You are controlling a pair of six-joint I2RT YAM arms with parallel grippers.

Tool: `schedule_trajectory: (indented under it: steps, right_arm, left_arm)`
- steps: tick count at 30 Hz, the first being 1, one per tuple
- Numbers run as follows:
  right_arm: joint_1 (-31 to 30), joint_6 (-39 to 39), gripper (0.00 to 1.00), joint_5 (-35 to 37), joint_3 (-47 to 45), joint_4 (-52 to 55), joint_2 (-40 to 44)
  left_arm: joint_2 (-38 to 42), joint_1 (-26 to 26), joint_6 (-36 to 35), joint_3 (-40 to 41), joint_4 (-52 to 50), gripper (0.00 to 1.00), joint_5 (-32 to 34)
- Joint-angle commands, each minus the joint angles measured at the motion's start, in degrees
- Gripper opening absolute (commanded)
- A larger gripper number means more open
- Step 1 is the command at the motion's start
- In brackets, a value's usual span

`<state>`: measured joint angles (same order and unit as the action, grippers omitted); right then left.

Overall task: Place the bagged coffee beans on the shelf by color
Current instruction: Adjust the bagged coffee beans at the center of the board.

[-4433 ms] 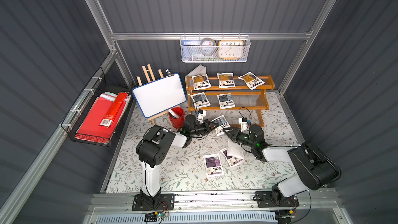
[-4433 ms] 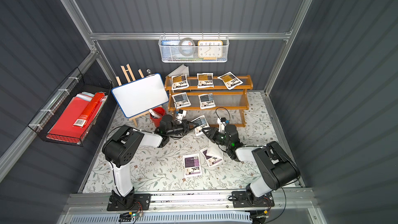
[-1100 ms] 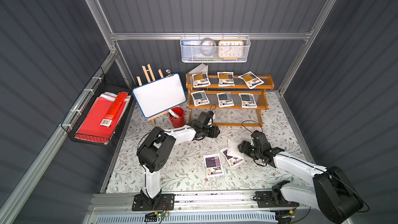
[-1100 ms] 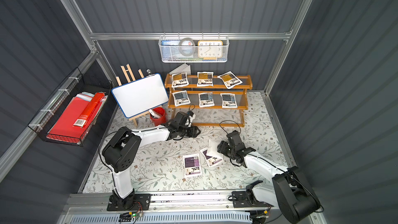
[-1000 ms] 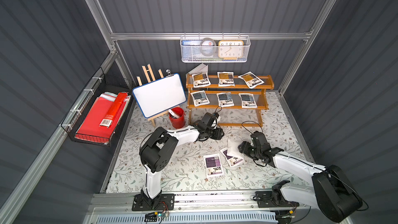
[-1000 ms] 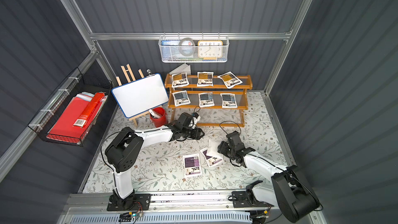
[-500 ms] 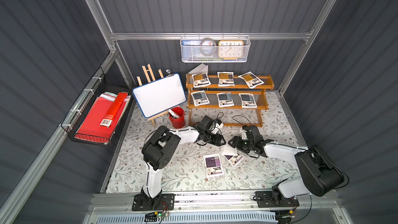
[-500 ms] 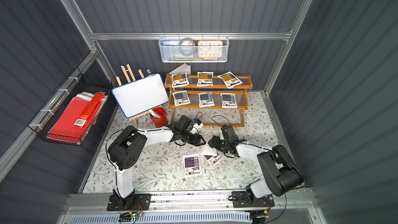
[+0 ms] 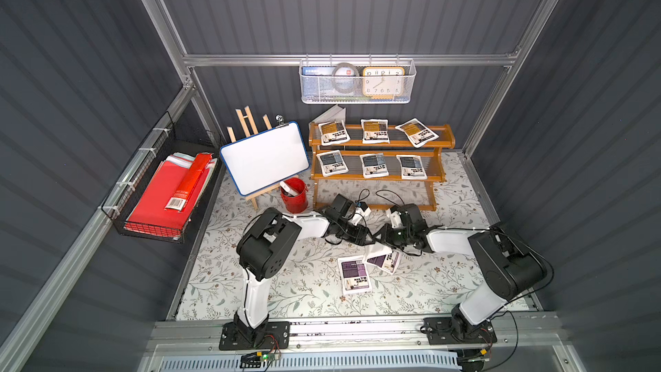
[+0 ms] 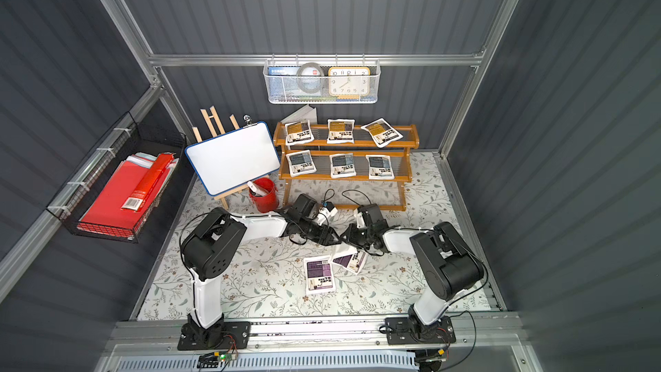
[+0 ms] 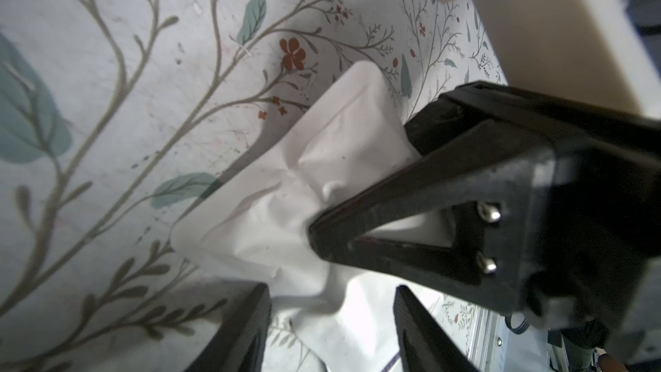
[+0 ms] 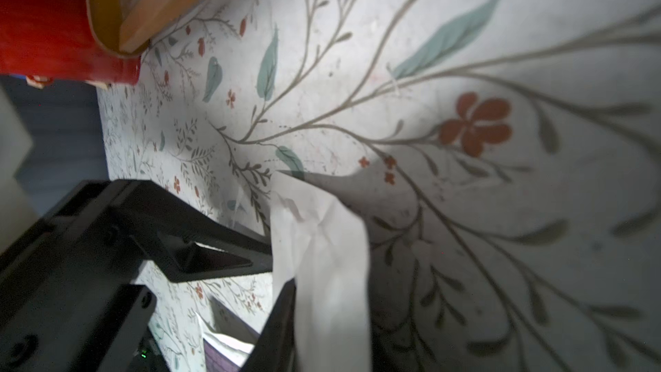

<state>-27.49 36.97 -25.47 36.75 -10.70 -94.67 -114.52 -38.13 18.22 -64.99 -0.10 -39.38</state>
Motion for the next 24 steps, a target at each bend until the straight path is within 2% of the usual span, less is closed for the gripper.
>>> schedule_trajectory:
  steps: [1,5,9,14,20,24]
  right_arm:
    - [-0.7,0.2,0.16,2.7,-1.1,3.6,0.7]
    - [-1.8,-1.3,0.14,6.6,-0.3,5.6,2.8]
    - [-2.1,-2.1,0.13,5.1,-1.6,2.7,6.6]
    - [-1.7,0.3,0.12,-1.5,-5.5,-8.1,9.5]
    - [-1.8,7.5,0.11,-12.0,-5.1,-20.9,3.9]
    - [-2.2,8.1,0.11,-13.8,-3.0,-22.2,1.6]
  left_arm:
    - [-0.6,1.3,1.0,2.2,-2.6,0.60,2.6]
    - [0.3,3.5,2.9,3.6,0.5,0.62,0.1]
    - [1.1,6.1,5.9,5.7,4.5,0.66,-5.0]
    - [3.0,7.6,6.9,7.6,8.4,0.70,-9.8]
    - [3.0,8.2,7.1,8.5,10.7,0.72,-14.7]
    - [2.3,8.4,6.8,8.3,10.6,0.72,-15.0]
